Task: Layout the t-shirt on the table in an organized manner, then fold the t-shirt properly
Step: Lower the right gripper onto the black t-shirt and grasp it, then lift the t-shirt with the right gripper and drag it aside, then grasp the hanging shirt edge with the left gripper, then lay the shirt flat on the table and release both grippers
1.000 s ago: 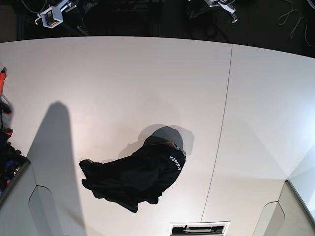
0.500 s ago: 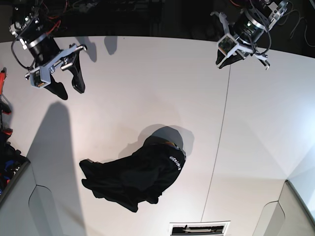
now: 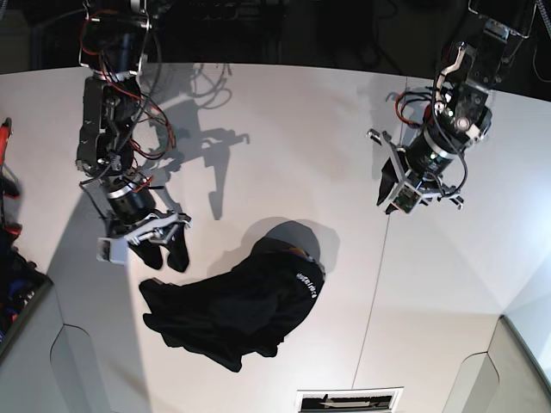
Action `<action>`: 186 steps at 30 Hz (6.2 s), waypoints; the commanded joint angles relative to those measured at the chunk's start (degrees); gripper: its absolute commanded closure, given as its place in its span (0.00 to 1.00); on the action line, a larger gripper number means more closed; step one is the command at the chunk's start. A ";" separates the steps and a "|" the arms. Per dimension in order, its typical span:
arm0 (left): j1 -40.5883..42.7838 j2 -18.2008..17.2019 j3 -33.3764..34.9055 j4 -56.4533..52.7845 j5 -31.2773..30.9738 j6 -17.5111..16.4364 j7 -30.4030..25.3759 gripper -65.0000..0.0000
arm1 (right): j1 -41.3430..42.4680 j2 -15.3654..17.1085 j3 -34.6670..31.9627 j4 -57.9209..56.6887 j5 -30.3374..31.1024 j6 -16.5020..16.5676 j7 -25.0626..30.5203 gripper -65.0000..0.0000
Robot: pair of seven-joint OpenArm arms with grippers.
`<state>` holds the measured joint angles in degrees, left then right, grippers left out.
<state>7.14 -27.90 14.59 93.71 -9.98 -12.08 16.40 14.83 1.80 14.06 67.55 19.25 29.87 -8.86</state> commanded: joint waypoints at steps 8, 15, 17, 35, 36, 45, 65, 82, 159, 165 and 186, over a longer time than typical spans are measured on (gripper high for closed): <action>-5.25 1.68 -0.35 -5.64 -3.13 0.24 -0.70 0.74 | 12.17 -6.97 0.07 -16.92 -5.75 -5.18 9.99 0.52; -4.87 1.66 -0.35 -6.10 -3.13 0.24 0.59 0.74 | 15.56 -10.47 0.04 -21.73 -7.26 -6.29 13.44 0.31; -4.61 1.66 -0.35 -6.12 -3.13 0.24 0.59 0.74 | 16.26 -10.43 0.26 -22.53 -7.02 -7.13 14.01 0.31; -4.11 1.68 -0.35 -6.12 -4.66 0.24 0.11 0.74 | 17.18 -10.45 -0.02 -23.63 -3.58 -2.82 14.03 0.32; -4.11 1.68 -0.35 -6.12 -4.66 0.26 0.11 0.74 | 17.20 -10.45 -0.42 -23.63 -3.65 -2.82 14.03 0.34; -4.11 1.68 -0.35 -6.12 -4.63 0.26 0.11 0.74 | 17.20 -10.40 -2.19 -23.52 -13.20 -0.52 14.14 1.00; -4.13 0.44 -0.37 -6.08 -5.05 0.22 -1.64 0.74 | -20.98 2.47 3.30 34.73 -7.54 1.81 5.53 1.00; -5.01 6.27 -0.22 -6.03 -17.29 -15.74 -1.29 0.63 | -27.58 2.82 32.98 36.15 13.46 0.74 -10.12 0.85; -21.77 31.85 19.93 -36.76 -2.12 -7.80 -5.57 0.71 | -19.02 7.23 2.86 26.40 1.55 -0.04 -15.54 1.00; -22.21 29.77 19.78 -39.01 -0.92 -7.89 -4.09 0.76 | -15.21 7.72 3.69 25.66 -4.37 -0.13 -15.56 1.00; -22.03 5.60 19.23 -38.93 -3.85 -7.85 -2.16 0.76 | -12.13 16.81 14.58 9.27 -3.61 -2.01 -12.31 1.00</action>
<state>-16.19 -20.56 33.67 56.42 -18.15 -23.00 2.72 1.76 17.65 28.42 75.94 14.74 27.81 -22.63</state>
